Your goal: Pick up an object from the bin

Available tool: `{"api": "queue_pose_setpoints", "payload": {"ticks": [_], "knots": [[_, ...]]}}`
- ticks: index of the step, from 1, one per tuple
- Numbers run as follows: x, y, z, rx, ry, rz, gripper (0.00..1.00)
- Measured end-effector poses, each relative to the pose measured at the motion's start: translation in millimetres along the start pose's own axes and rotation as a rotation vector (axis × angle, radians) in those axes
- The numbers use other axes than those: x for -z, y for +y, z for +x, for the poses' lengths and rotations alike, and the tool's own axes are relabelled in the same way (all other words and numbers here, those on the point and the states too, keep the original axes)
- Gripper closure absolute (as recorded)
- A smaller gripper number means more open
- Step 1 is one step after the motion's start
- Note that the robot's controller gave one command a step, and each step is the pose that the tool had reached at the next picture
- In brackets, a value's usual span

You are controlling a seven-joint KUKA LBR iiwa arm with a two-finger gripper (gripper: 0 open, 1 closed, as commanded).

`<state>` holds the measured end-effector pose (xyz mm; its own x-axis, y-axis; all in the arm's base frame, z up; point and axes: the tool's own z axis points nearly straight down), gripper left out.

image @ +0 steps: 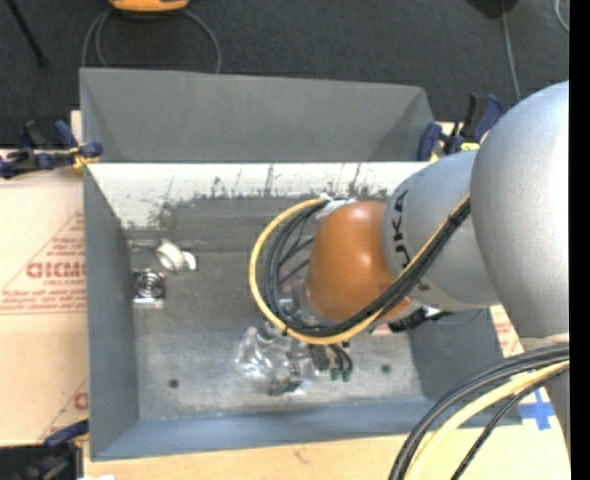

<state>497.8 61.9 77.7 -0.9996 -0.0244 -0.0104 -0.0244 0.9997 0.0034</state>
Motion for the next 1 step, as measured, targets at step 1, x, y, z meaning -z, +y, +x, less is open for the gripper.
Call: {"api": "queue_pose_setpoints", "payload": {"ticks": [1], "knots": [[128.2, -2.0, -11.2, 0.019, 0.002, 0.002, 1.00]]}}
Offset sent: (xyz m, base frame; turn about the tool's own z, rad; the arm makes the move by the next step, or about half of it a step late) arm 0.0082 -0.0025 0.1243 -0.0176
